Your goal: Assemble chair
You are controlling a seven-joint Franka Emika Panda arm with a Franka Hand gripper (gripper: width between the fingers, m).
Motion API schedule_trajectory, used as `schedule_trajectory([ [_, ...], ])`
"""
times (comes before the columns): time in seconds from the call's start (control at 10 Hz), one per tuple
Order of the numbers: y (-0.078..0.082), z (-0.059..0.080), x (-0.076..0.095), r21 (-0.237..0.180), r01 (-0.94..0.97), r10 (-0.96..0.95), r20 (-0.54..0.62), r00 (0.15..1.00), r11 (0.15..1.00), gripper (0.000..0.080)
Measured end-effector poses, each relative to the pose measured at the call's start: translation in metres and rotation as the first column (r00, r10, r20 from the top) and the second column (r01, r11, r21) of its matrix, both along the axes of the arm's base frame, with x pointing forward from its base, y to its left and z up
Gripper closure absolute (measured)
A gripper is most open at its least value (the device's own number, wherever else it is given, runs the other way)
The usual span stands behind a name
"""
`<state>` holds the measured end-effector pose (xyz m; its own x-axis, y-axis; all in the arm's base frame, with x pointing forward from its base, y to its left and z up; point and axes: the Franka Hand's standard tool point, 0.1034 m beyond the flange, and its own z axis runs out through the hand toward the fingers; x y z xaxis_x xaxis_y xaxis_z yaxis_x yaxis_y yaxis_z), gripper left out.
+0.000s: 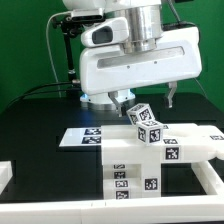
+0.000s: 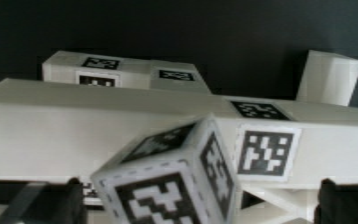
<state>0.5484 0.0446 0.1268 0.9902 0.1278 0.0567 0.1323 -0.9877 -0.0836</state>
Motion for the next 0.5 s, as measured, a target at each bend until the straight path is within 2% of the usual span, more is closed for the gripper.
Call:
schedule_trajectory([
  [0.1, -0.0004, -0.0002, 0.0, 0.0, 0.004, -0.004, -0.001, 1.0, 1.0, 0.0151],
  [0.2, -0.0003, -0.0004, -0.0001, 0.001, 0.035, -0.035, -0.004, 0.999, 0.999, 0.0282],
  [0.3, -0.0005, -0.0004, -0.0001, 0.002, 0.047, -0.047, -0.005, 0.999, 0.999, 0.0282],
  [0.4, -0.0001, -0.0006, -0.0002, 0.005, 0.118, -0.118, -0.012, 0.993, 0.993, 0.0421],
  [0.5, 0.0, -0.0007, -0.0002, 0.008, 0.202, -0.201, -0.02, 0.979, 0.979, 0.0519],
])
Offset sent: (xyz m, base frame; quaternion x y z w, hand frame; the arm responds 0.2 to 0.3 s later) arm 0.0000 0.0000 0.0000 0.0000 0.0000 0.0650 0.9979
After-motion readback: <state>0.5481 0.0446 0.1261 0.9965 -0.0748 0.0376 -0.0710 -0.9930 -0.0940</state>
